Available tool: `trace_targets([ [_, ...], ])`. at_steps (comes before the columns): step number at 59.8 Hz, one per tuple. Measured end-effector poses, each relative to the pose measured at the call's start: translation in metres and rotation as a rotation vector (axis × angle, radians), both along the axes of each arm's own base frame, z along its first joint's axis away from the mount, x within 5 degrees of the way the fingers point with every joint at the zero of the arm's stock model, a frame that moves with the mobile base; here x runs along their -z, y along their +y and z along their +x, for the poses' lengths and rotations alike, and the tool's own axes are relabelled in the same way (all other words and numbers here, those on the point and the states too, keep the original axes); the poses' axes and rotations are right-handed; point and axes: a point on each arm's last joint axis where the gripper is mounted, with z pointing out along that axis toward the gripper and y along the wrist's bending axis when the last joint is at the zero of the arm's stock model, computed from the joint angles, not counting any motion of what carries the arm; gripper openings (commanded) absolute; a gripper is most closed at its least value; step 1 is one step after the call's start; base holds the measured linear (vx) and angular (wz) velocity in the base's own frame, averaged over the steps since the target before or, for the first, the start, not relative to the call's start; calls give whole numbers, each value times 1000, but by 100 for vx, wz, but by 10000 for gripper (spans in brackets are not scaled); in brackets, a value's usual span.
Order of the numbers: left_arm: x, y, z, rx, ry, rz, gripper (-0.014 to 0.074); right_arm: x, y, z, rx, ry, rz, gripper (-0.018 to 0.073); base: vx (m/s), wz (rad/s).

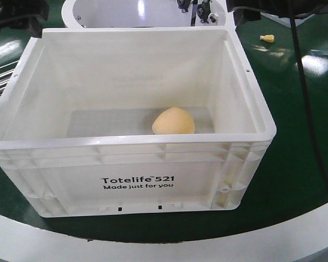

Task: Place moving items into box and shelve
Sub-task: 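Carry the tan ball over the tote with the right gripper and release it, then grip the tote's near-side rims with both grippers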

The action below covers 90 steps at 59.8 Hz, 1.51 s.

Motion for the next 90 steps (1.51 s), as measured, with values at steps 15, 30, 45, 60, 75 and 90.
trace_targets([
  [15,16,2,14,-65,56,52,544,38,9,23,27,152,-58,527,0,0],
  [30,16,13,17,-121,54,47,544,55,-8,38,114,253,-20,527,0,0],
  [45,22,22,23,-154,82,12,544,56,-18,40,142,296,65,527,0,0],
  [60,38,17,36,-116,137,16,544,56,-17,40,121,300,74,527,0,0],
  [75,47,16,43,-109,164,22,544,60,-14,42,101,318,82,527,0,0],
  [90,47,18,43,-114,158,45,544,86,-8,54,103,416,64,527,0,0],
])
